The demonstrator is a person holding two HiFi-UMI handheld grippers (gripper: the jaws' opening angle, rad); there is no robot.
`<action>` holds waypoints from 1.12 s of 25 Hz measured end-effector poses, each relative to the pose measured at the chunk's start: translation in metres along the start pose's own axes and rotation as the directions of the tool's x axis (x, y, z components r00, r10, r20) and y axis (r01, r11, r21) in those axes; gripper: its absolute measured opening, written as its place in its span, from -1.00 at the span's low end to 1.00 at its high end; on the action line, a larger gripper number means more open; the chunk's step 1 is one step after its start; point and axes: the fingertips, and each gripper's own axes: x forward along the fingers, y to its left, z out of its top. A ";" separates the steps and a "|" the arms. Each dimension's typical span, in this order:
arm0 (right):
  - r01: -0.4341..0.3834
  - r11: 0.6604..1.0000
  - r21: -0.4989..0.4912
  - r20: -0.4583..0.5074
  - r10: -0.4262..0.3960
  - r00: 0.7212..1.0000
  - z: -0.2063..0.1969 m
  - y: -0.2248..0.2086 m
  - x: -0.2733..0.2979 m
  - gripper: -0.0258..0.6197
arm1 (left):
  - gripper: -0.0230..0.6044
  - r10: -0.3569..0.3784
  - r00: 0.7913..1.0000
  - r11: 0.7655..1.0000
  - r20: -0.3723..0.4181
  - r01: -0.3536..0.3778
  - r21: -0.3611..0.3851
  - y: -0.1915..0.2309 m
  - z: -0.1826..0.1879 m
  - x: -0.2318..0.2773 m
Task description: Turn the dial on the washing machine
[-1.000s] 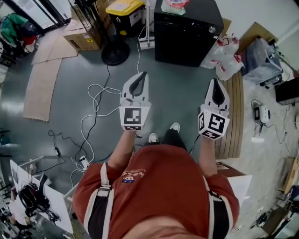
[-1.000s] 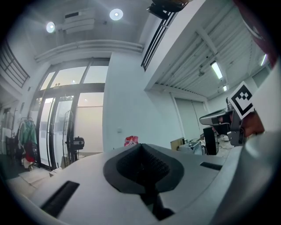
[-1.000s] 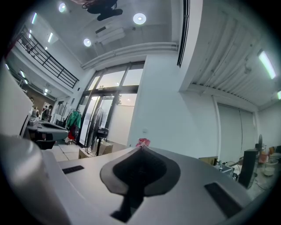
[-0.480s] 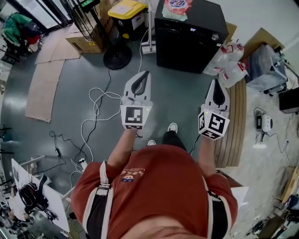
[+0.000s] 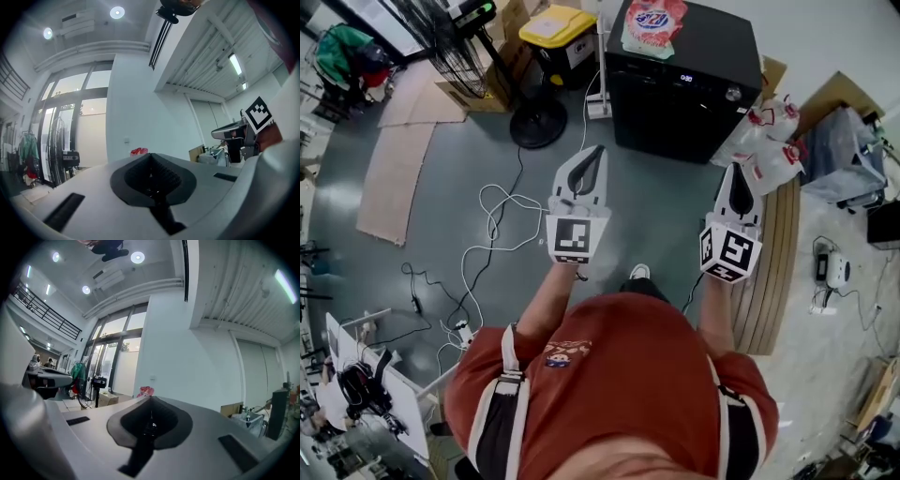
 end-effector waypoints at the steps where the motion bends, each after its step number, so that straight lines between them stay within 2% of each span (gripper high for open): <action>1: -0.008 1.000 0.000 -0.002 0.008 1.000 -0.001 -0.006 0.008 -0.89 | -0.89 0.005 1.000 1.000 -0.002 -0.005 0.001 -0.002 0.000 0.009; 9: -0.009 1.000 -0.001 0.017 0.009 1.000 -0.003 -0.062 0.060 -0.89 | -0.89 0.016 1.000 1.000 0.007 -0.016 0.024 -0.022 0.007 0.079; 15: 0.026 1.000 0.008 -0.006 -0.026 1.000 -0.018 -0.097 0.083 -0.89 | -0.89 -0.002 1.000 1.000 -0.005 0.002 0.015 -0.037 -0.004 0.119; 22: 0.065 0.998 -0.003 -0.045 -0.065 0.997 -0.041 -0.105 0.122 -0.89 | -0.89 -0.063 0.998 0.998 -0.009 0.063 -0.008 -0.034 -0.029 0.172; 28: 0.105 0.994 -0.018 -0.060 -0.106 0.993 -0.042 -0.106 0.180 -0.89 | -0.89 -0.104 0.995 0.994 0.002 0.104 -0.026 -0.006 -0.042 0.235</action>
